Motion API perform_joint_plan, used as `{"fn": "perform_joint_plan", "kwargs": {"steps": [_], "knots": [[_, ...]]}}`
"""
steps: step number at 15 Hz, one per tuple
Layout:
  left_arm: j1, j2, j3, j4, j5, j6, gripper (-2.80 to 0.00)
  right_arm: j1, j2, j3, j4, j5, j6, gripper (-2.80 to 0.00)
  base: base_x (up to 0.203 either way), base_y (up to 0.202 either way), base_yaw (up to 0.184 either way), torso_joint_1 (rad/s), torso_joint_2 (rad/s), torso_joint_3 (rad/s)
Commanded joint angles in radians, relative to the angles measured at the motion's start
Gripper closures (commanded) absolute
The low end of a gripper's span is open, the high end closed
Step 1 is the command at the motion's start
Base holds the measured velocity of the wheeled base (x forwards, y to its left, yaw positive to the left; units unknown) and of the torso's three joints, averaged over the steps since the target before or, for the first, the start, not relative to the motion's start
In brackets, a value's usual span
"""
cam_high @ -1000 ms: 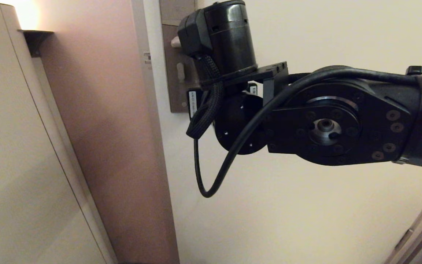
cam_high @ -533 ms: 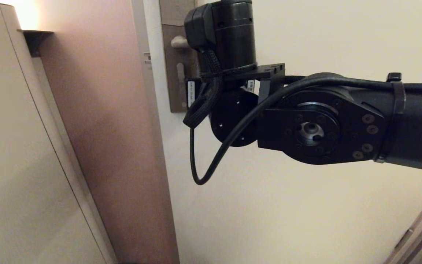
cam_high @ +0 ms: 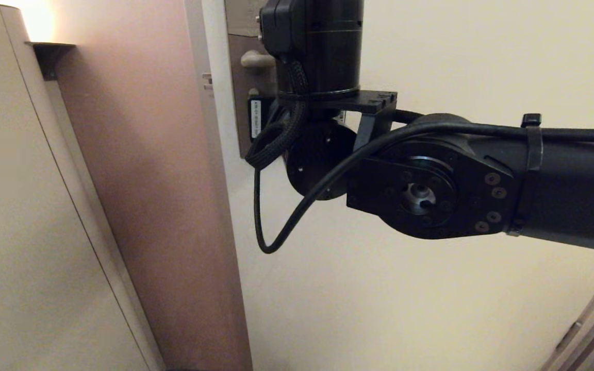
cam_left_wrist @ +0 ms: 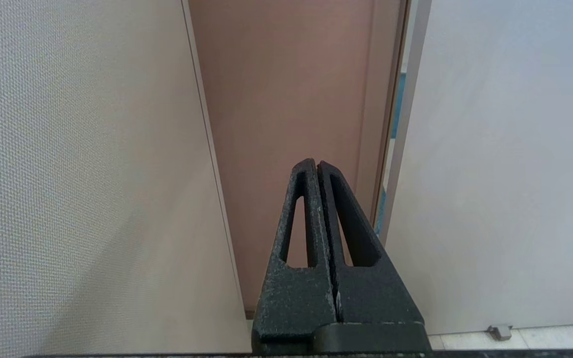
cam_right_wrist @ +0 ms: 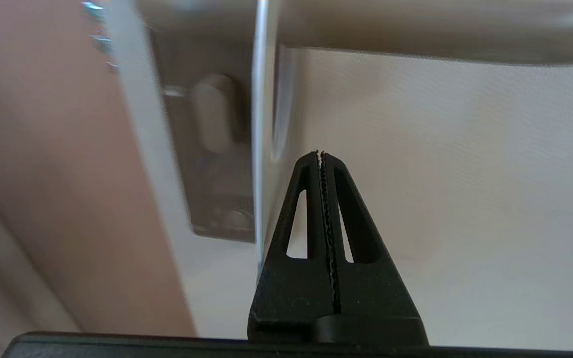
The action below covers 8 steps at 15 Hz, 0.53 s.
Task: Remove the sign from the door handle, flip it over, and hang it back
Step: Hang the sign back with the other side facing out
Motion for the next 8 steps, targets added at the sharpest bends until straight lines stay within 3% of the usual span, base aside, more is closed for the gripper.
{"fn": "perform_joint_plan", "kwargs": {"steps": [1,8], "knots": [[0.0,0.0,0.0,0.0,0.0,0.0,0.0,0.005,0.007,0.0,-0.005,0.0,0.0,0.0,0.0,0.0,0.0,0.0,0.0,0.0],[0.0,0.0,0.0,0.0,0.0,0.0,0.0,0.016,0.03,-0.001,-0.069,0.014,-0.001,0.0,0.0,0.0,0.0,0.0,0.0,0.0]]}}
